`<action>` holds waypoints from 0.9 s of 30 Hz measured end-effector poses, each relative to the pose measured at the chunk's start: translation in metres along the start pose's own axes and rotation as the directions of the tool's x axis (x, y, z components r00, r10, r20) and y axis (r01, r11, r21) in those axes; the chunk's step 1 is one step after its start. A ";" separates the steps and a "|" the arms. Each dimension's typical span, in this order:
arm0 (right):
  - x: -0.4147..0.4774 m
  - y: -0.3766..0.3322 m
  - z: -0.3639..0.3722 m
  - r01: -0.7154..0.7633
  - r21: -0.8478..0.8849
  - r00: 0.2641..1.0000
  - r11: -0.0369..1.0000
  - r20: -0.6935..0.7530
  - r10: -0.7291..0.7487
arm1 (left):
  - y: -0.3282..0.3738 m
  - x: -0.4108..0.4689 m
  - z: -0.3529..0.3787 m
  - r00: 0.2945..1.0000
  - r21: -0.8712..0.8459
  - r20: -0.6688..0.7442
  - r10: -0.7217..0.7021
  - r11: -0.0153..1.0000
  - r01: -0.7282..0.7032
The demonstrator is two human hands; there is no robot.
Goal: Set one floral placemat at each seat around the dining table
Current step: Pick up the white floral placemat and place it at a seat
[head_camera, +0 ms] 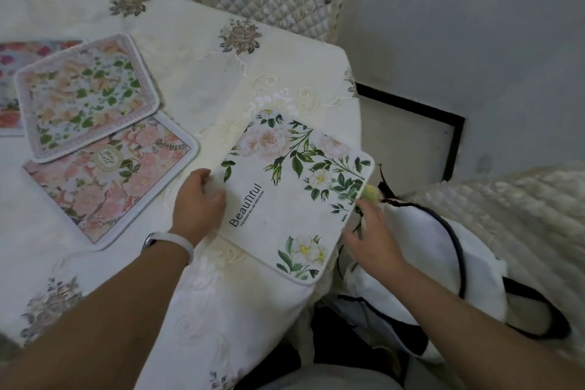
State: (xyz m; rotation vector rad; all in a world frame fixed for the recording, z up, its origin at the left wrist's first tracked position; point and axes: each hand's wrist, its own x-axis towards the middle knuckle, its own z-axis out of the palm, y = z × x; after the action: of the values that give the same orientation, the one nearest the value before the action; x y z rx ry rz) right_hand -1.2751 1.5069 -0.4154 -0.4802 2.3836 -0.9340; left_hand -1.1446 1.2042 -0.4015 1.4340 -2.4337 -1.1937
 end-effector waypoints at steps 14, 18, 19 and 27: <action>-0.023 0.001 0.040 -0.051 0.014 0.998 0.999 -0.045 0.051 | -0.022 -0.003 0.002 0.994 -0.023 0.046 0.099 0.995 -0.098; -0.017 0.006 0.034 -0.036 -0.026 0.999 0.999 -0.012 0.036 | -0.032 -0.003 0.004 0.971 0.094 0.071 0.229 0.967 -0.235; -0.015 0.006 0.033 -0.031 -0.035 0.999 0.999 -0.010 0.030 | -0.034 -0.004 0.004 0.963 0.127 0.081 0.255 0.956 -0.264; -0.009 0.004 0.027 -0.015 -0.088 1.000 0.996 0.000 0.015 | -0.038 -0.012 0.007 0.952 0.209 0.100 0.289 0.929 -0.304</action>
State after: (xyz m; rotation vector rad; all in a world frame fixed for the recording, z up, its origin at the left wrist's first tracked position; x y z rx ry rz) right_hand -1.2525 1.4999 -0.4320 -0.4957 2.4318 -0.8246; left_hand -1.1132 1.2078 -0.4274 1.0261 -2.7785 -0.9424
